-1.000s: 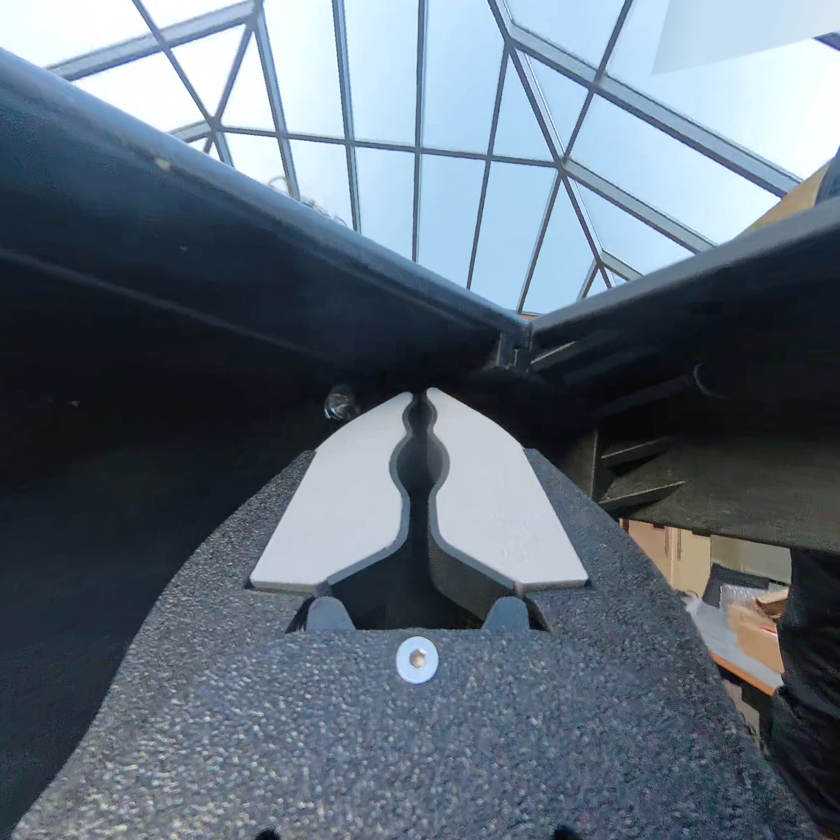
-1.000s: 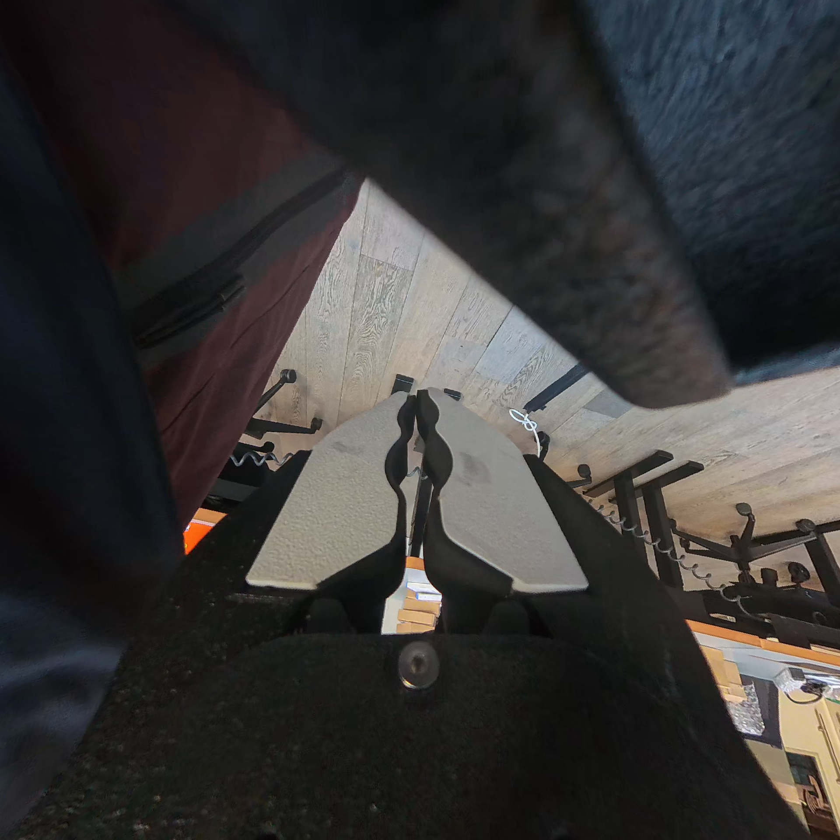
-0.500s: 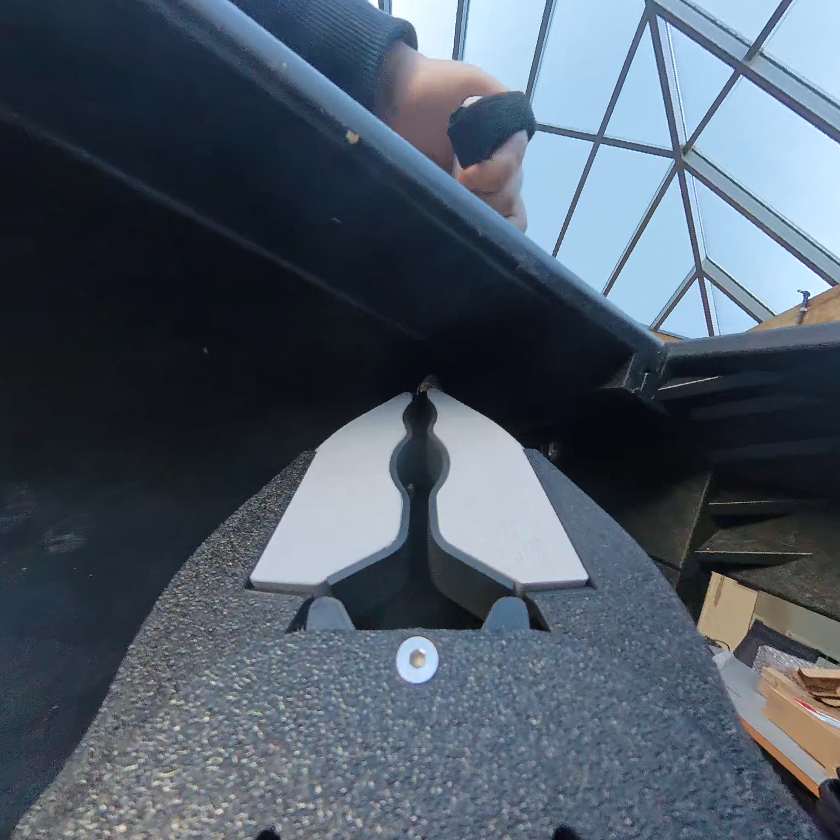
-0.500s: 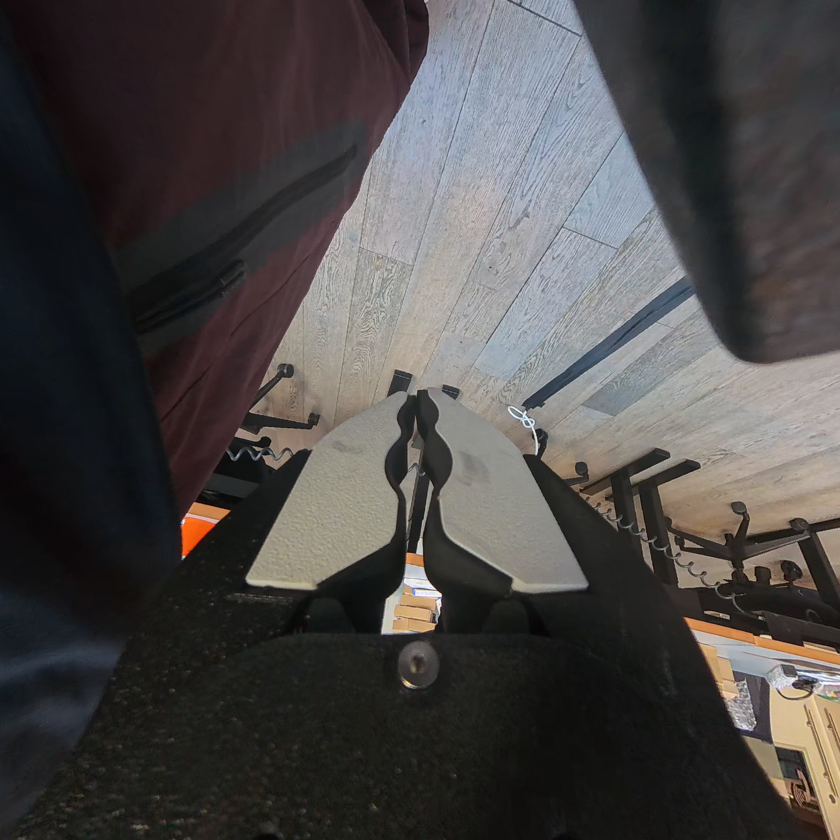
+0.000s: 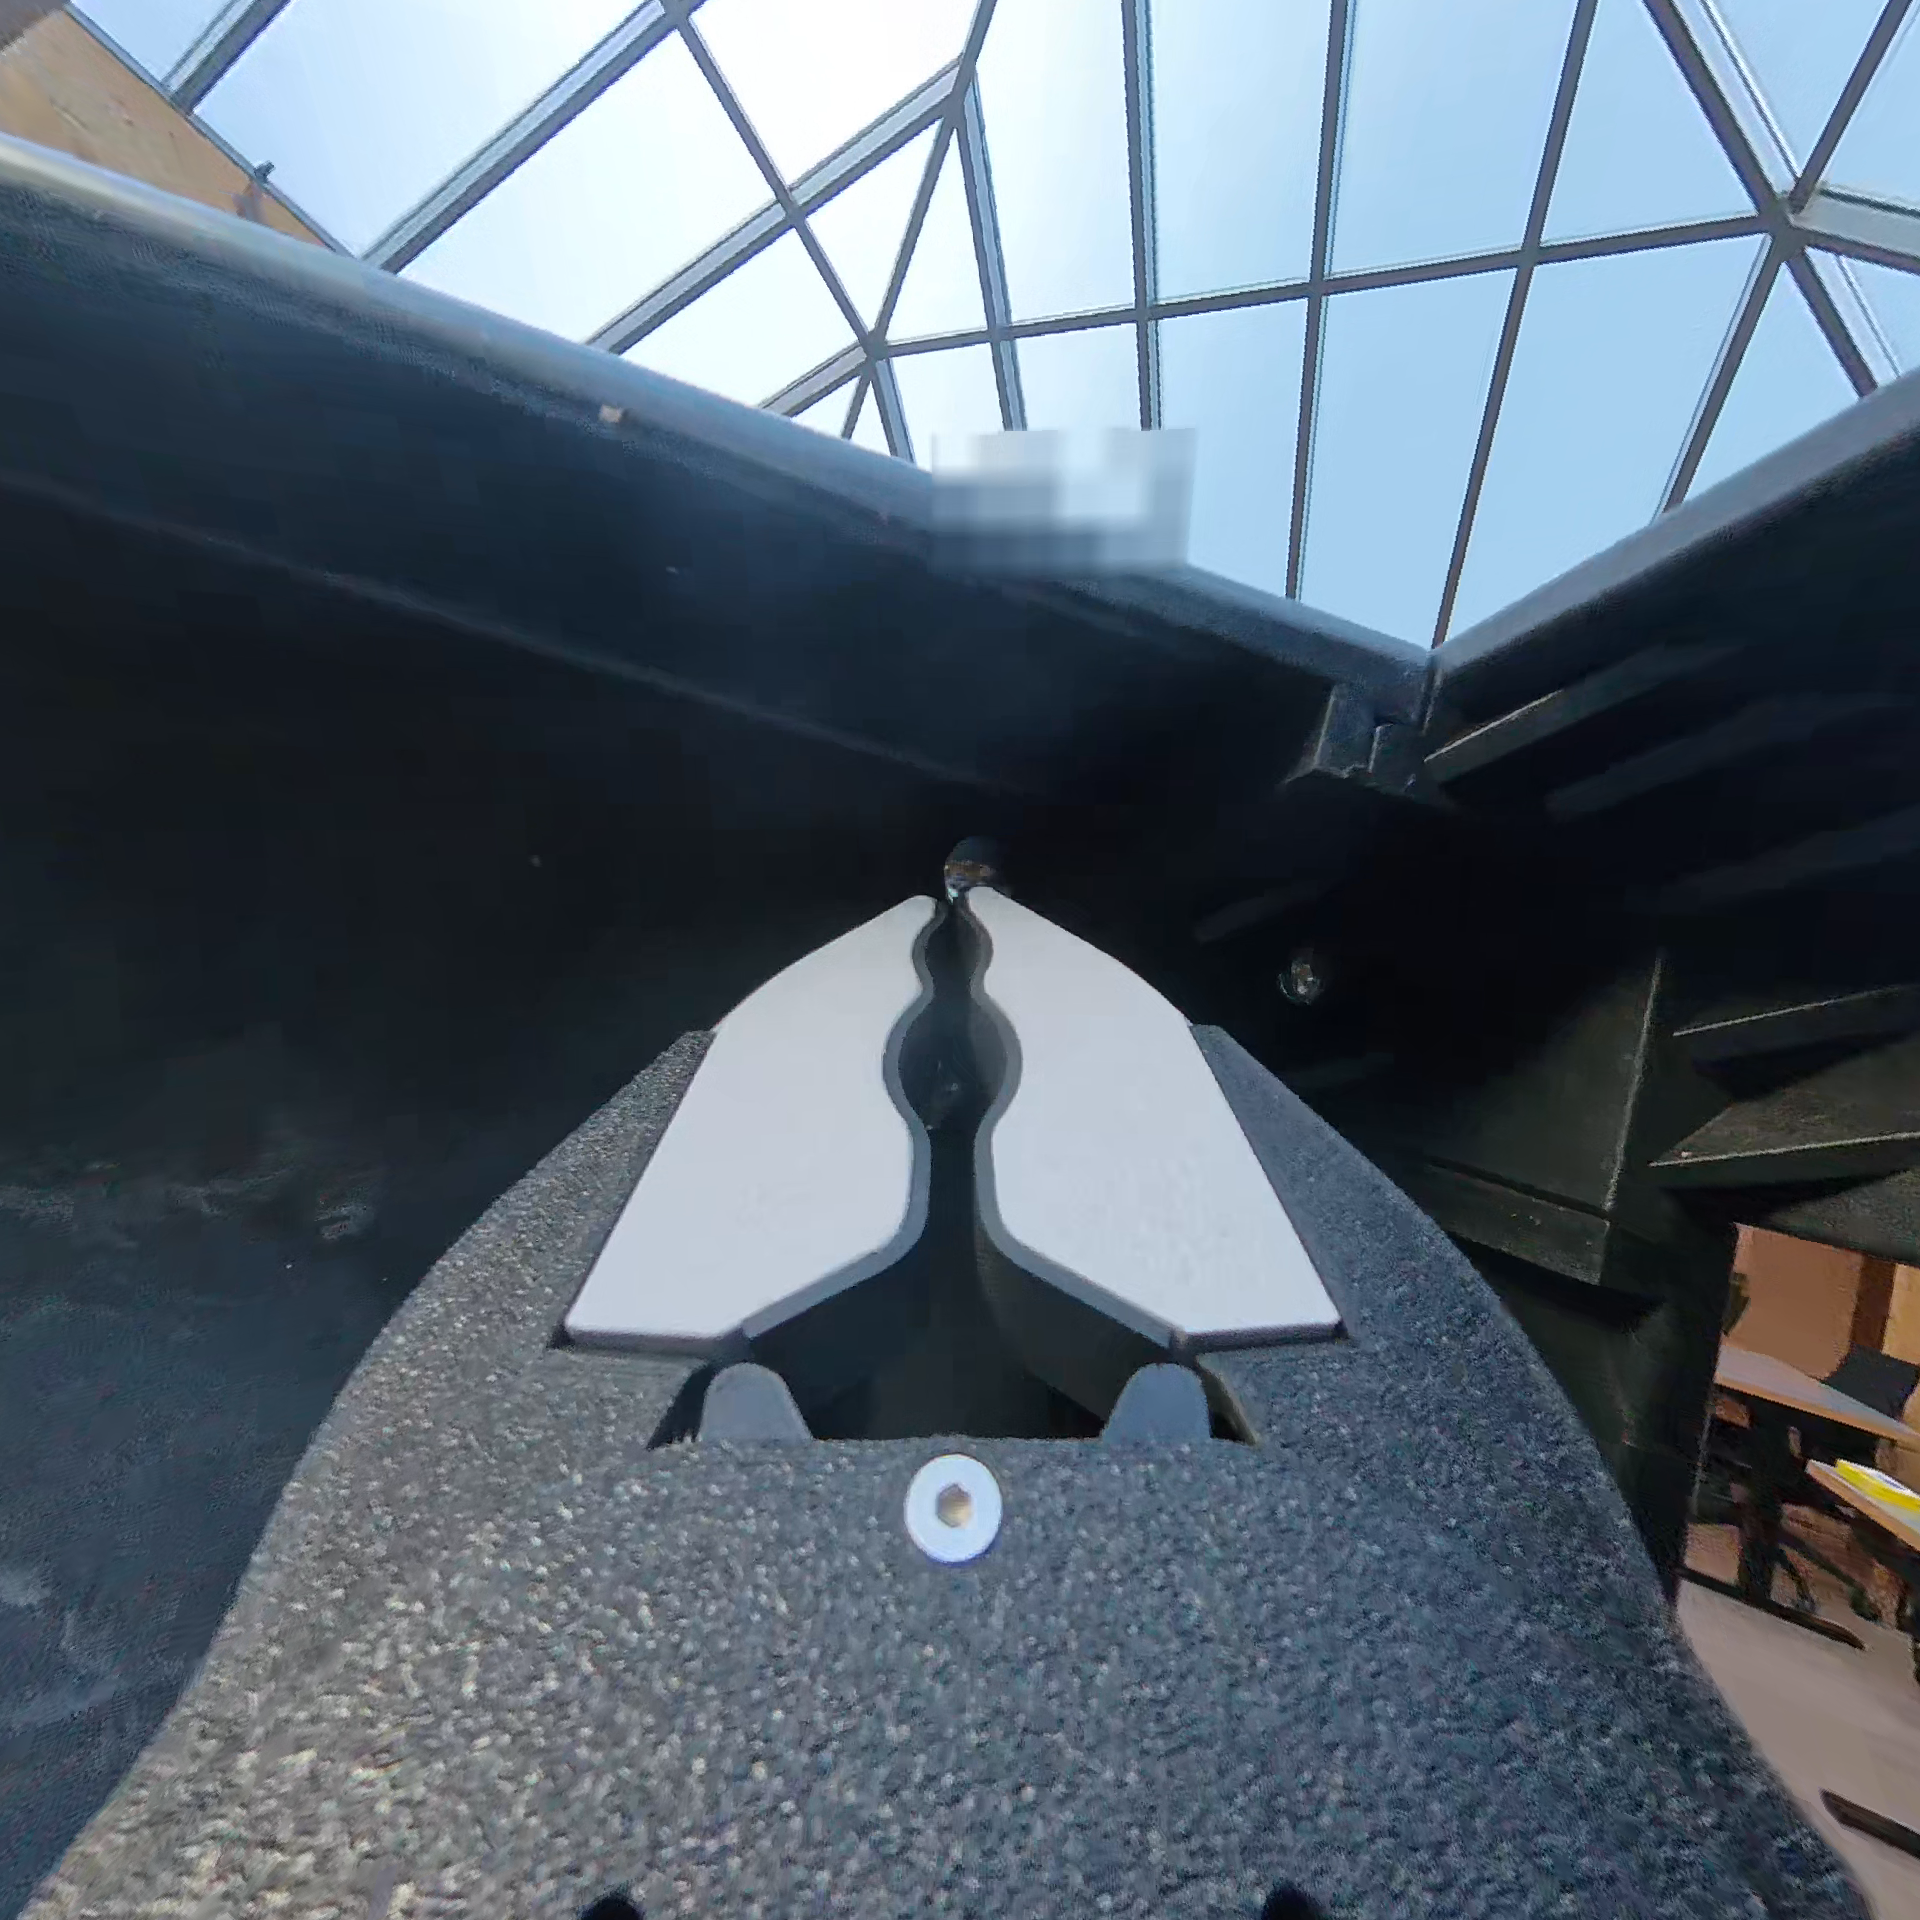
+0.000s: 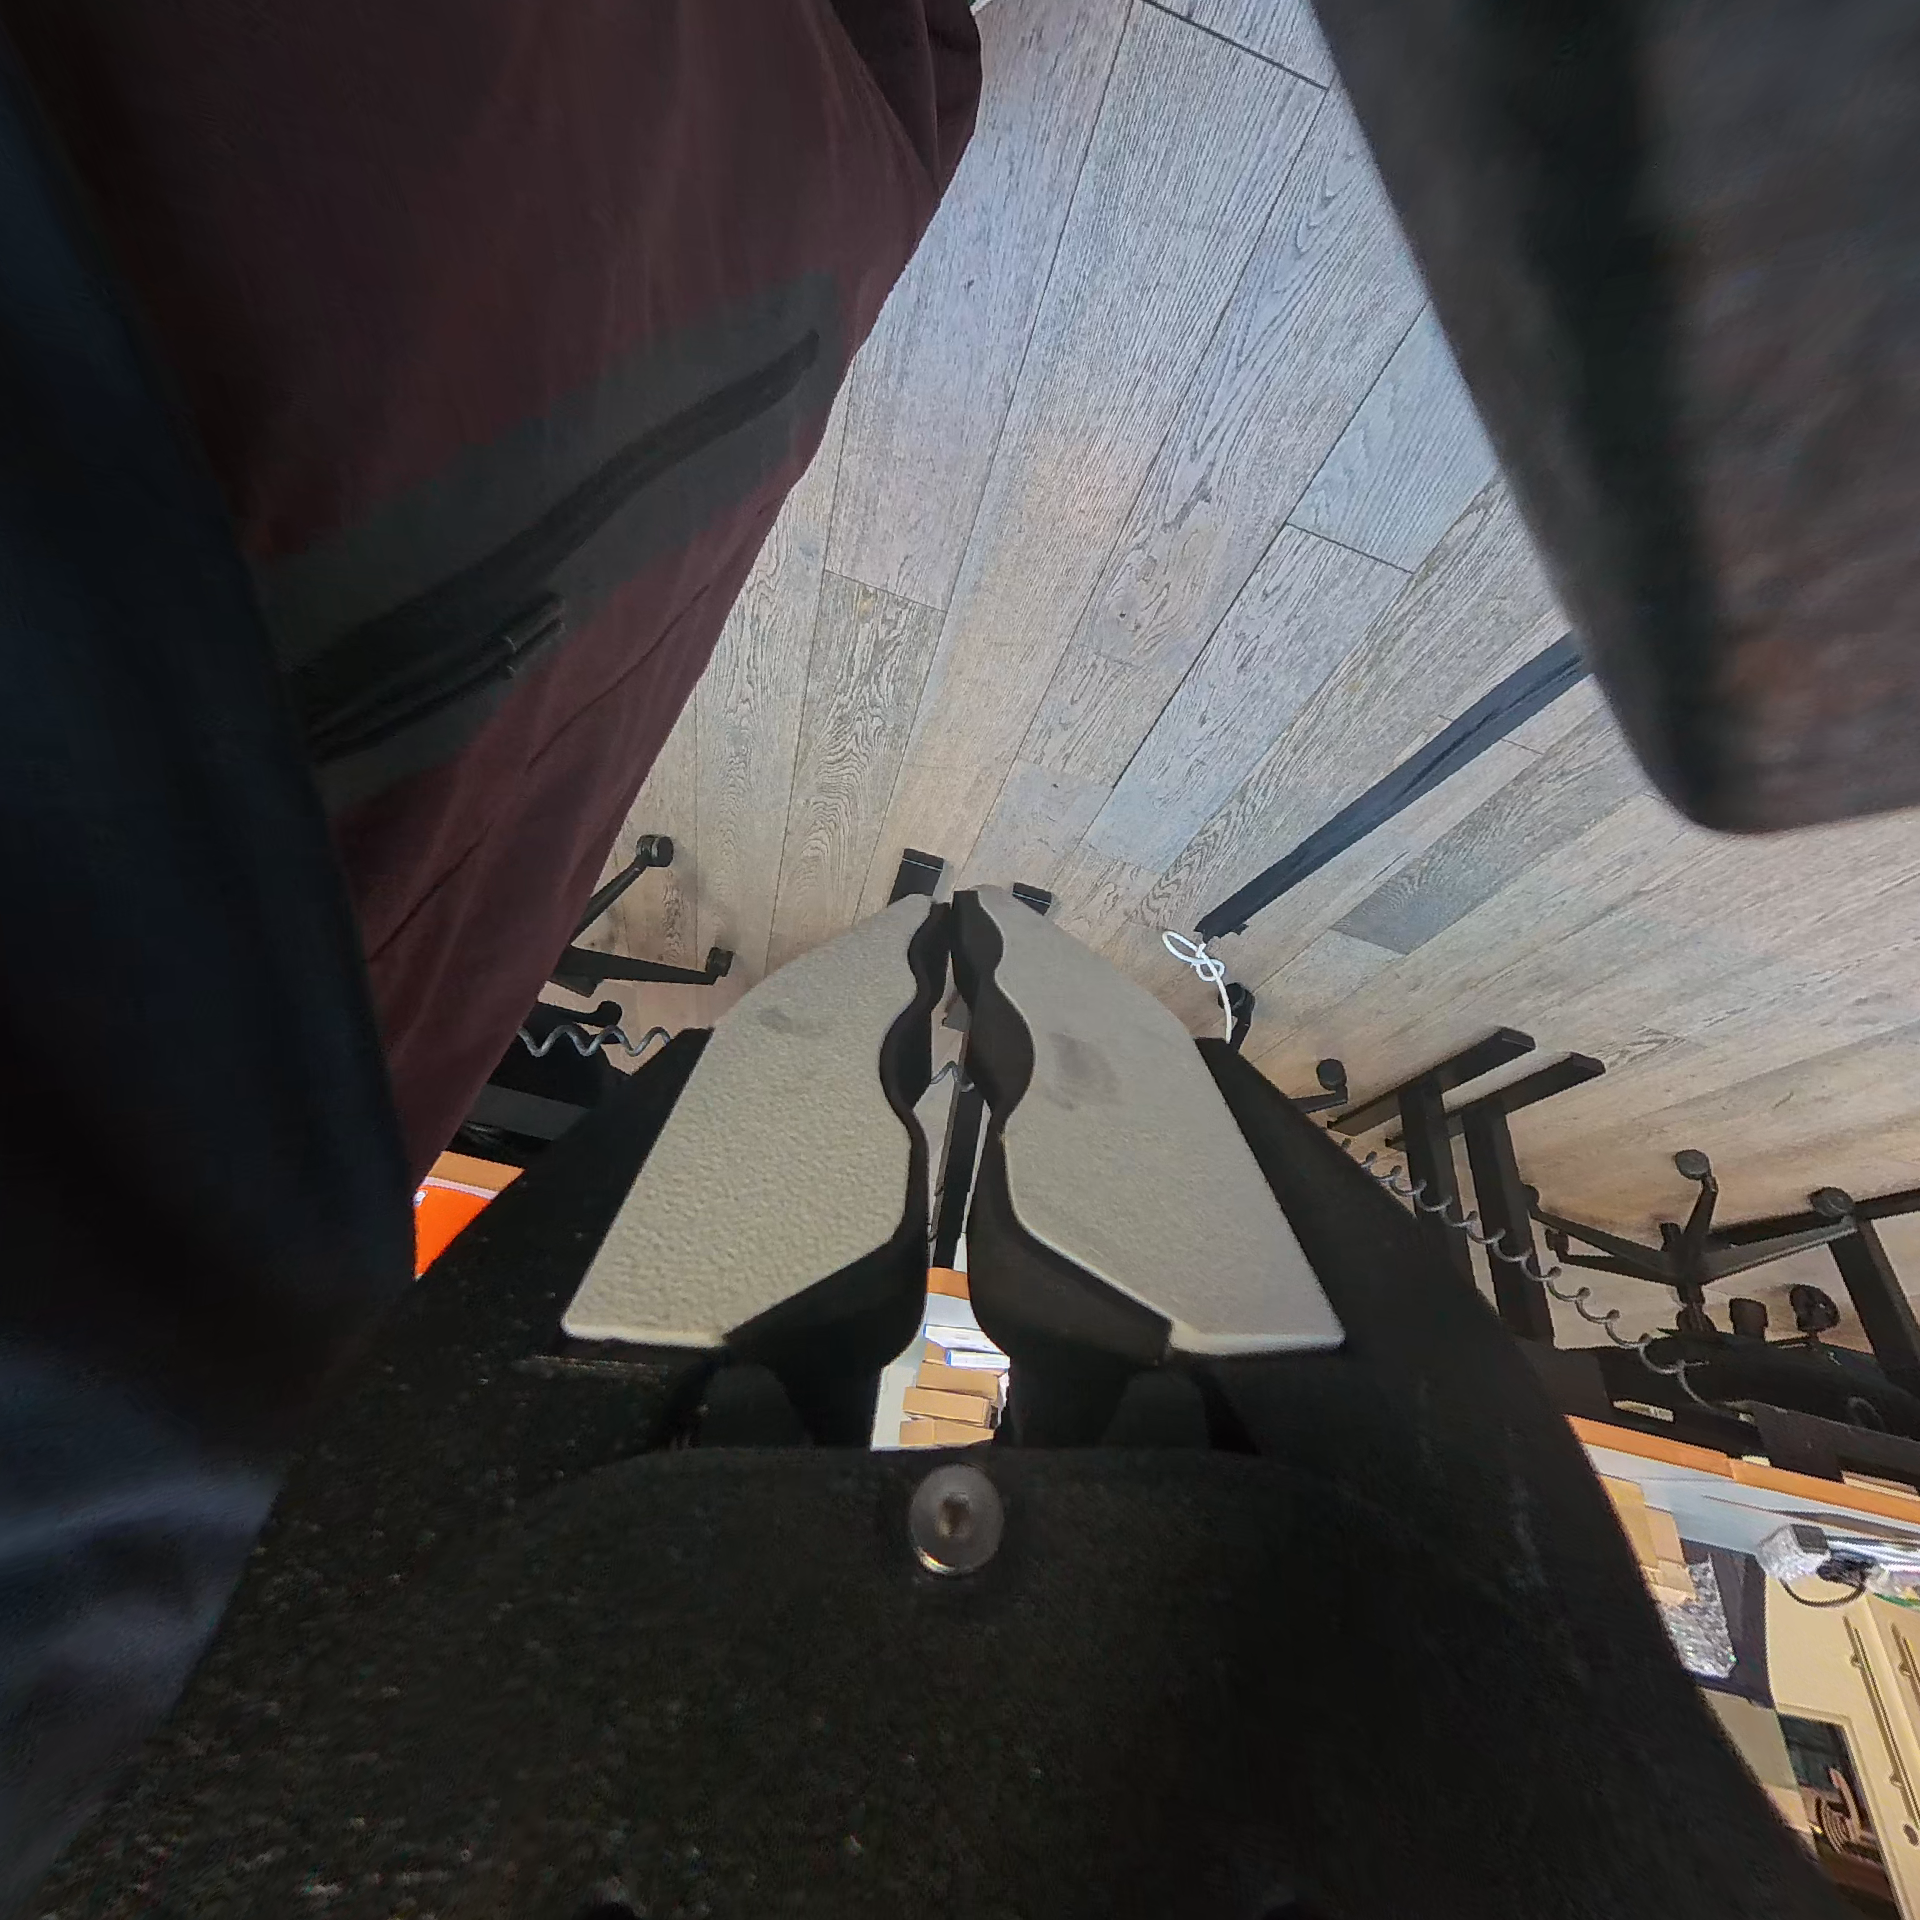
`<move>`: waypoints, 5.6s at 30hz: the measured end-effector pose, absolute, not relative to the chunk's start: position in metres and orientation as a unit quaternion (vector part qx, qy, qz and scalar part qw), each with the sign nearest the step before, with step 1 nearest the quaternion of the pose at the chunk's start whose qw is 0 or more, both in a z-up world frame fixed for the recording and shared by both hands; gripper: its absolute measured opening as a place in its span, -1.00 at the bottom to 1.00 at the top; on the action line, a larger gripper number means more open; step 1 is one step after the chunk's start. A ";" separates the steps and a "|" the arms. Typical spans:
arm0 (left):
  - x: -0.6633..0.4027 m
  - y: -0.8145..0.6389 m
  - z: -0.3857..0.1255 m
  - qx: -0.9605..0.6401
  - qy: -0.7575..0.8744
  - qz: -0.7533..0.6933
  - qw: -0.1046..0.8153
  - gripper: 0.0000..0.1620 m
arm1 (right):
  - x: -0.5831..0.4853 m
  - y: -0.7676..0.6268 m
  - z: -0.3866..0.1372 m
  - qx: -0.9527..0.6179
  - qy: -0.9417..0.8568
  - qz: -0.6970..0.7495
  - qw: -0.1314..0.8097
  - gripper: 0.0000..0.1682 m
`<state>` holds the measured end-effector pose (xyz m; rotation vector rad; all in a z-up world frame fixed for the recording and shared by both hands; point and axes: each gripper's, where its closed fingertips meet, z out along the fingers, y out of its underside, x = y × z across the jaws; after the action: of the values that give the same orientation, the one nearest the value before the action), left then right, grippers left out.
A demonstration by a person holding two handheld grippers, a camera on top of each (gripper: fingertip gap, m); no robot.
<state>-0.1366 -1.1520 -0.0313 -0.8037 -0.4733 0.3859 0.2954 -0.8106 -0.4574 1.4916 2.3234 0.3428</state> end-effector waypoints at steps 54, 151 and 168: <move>-0.132 -1.144 -0.021 -0.404 -0.235 0.256 0.847 -0.86 | 0.303 -0.816 -0.458 0.540 0.814 0.121 0.178 -0.96; -0.140 -1.134 -0.020 -0.440 -0.232 0.244 0.833 -0.80 | 0.310 -0.755 -0.416 0.562 0.800 0.159 0.136 -0.95; -0.140 -1.133 -0.021 -0.475 -0.219 0.225 0.822 -0.80 | -0.103 -0.971 0.007 -0.009 0.950 -0.154 -0.271 -0.94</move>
<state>-0.1403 -1.1332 -0.0211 -1.0103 -0.4666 0.4788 -0.1035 -0.9708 0.0069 -0.0339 3.6425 -0.5900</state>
